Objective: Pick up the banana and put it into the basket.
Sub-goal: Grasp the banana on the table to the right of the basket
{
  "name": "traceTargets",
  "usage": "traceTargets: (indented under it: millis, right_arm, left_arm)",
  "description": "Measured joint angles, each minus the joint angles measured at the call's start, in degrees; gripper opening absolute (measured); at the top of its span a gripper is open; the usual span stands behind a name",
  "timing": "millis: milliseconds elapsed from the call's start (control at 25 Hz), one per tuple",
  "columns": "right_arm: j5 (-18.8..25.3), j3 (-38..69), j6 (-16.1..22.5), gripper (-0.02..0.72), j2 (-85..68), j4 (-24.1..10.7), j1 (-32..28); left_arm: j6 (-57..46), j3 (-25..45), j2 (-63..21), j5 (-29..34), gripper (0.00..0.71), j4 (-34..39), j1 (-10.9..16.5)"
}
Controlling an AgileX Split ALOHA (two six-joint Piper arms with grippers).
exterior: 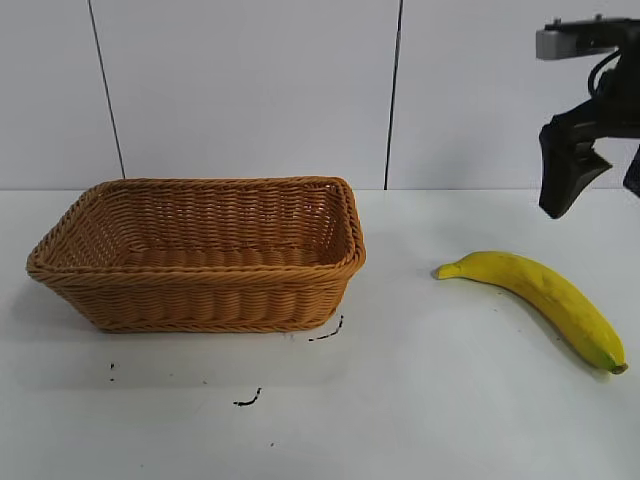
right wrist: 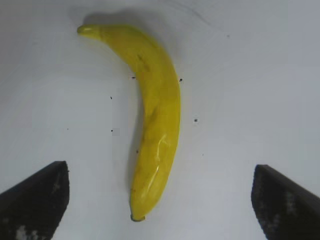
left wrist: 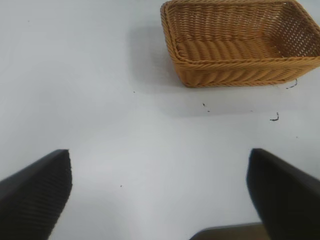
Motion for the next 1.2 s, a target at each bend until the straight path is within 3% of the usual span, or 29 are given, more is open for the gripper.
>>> traceTargets:
  millis: [400,880,960,1040,1200]
  right_arm:
    - [-7.0,0.0,0.9,0.692,5.9,0.2,0.0]
    - [-7.8,-0.1,2.7,0.683,8.1,0.3,0.0]
    - [-7.6,-0.1,2.9,0.571,8.2,0.4,0.0]
    - [-7.3,-0.1,3.1,0.329,8.2,0.3,0.0]
    - [-6.5,-0.1,3.4,0.299,7.7,0.1,0.0]
  left_arm:
    - [0.0,0.0,0.0,0.0,0.69,0.1,0.0]
    - [0.0,0.0,0.0,0.0,0.69,0.1,0.0]
    - [0.0,0.0,0.0,0.0,0.69,0.1,0.0]
    - [0.0,0.0,0.0,0.0,0.69,0.1,0.0]
    - [0.0,0.0,0.0,0.0,0.69,0.1,0.0]
